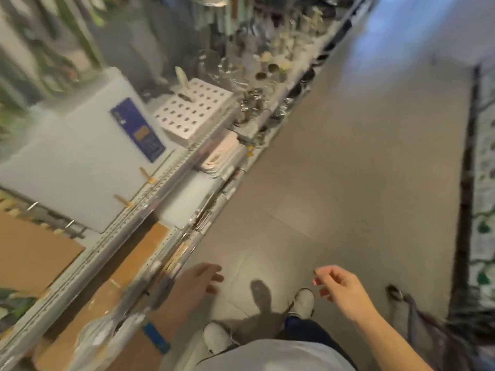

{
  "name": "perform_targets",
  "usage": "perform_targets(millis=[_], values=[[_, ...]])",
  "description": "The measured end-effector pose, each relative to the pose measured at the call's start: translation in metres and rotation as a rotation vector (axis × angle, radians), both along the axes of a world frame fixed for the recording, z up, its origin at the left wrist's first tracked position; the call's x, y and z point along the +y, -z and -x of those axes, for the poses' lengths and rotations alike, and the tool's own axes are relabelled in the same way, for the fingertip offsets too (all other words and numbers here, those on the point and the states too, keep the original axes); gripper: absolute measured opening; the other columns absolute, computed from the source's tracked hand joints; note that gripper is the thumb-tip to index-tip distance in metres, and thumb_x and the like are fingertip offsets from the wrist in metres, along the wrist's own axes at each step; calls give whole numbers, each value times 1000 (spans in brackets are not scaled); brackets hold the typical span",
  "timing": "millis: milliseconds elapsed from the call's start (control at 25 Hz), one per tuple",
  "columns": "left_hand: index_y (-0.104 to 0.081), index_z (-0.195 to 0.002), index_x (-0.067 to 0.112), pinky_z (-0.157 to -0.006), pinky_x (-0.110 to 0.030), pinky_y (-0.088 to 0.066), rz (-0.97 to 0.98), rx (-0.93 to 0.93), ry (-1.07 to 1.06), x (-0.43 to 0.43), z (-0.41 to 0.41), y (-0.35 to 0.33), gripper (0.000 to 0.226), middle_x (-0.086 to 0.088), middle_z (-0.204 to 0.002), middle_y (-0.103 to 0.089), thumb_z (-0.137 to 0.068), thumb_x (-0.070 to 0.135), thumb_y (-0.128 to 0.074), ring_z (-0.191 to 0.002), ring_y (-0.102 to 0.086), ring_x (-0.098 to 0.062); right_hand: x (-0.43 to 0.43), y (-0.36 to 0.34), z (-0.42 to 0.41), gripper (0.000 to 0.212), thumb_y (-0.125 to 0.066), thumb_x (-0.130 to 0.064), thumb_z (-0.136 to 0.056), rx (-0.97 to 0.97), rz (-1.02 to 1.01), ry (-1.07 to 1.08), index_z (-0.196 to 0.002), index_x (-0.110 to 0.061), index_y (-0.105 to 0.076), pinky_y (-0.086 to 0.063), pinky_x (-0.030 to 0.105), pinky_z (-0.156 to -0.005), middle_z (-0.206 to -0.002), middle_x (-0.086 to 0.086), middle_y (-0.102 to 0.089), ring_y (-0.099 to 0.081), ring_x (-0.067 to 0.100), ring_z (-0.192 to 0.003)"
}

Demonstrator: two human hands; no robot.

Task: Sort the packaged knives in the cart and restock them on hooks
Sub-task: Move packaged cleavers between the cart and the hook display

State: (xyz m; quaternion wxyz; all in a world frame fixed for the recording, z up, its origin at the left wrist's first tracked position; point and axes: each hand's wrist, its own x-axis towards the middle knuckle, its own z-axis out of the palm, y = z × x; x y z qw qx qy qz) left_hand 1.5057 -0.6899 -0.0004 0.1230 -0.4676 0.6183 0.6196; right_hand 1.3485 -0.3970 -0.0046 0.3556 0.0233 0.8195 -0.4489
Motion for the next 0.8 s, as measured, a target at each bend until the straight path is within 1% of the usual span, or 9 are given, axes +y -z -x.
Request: perform_targets(millis=[80,160,240,320,440,600,720,800], values=[[-70,-101,10,-44,-15,-43,-1,-38,84,24,39,5,19,-7,-92,-73,-100,20,-54,-57,-64,-10,40,12,8,17,-61,-19,-101,-23,1,110,-91,-12,-73,-48,19,-53,-83,7,-76,-67,13,-61],[-68,-97,6,-40,-16,-40,-12,-18,140,48,89,9,18,-10,-89,-71,-99,13,-52,-51,-63,-10,76,17,30,17,-60,-18,-101,-26,44,246,-93,-9,-72,-48,20,-52,-85,9,-76,-66,13,-60],[-67,-96,9,-45,-19,-38,-27,-25,263,84,147,9,19,-8,-89,-72,-100,16,-50,-54,-62,-12,122,15,58,19,-60,-20,-102,-12,100,404,-94,-8,-71,-48,20,-53,-82,6,-75,-64,10,-58],[-67,-100,13,-53,-22,-37,53,-14,431,122,201,7,22,-2,-89,-75,-102,21,-47,-58,-61,-11,169,16,80,21,-59,-25,-102,6,127,537,-93,-11,-71,-47,23,-56,-81,0,-77,-64,7,-58],[-67,-104,12,-57,-24,-37,119,28,618,195,283,2,24,-2,-92,-75,-103,20,-45,-63,-60,-13,244,15,101,22,-58,-29,-102,13,130,715,-91,-16,-71,-46,21,-56,-85,0,-77,-65,5,-58],[-68,-106,13,-58,-25,-38,103,59,892,300,366,-12,26,-6,-97,-75,-103,20,-42,-68,-61,-17,326,12,93,22,-57,-28,-103,33,104,941,-91,-17,-72,-45,18,-54,-82,-2,-75,-66,6,-58],[-69,-105,14,-58,-26,-40,86,102,1062,360,414,-12,26,-6,-97,-75,-103,21,-44,-68,-62,-18,358,17,83,22,-57,-26,-103,31,101,1118,-93,-17,-73,-45,13,-50,-81,-2,-76,-66,5,-58],[-70,-105,18,-61,-28,-43,90,86,1213,391,435,-1,27,-2,-96,-76,-103,26,-44,-71,-65,-18,370,23,74,21,-56,-29,-103,3,94,1237,-93,-21,-73,-48,16,-56,-83,-3,-77,-68,7,-62]])
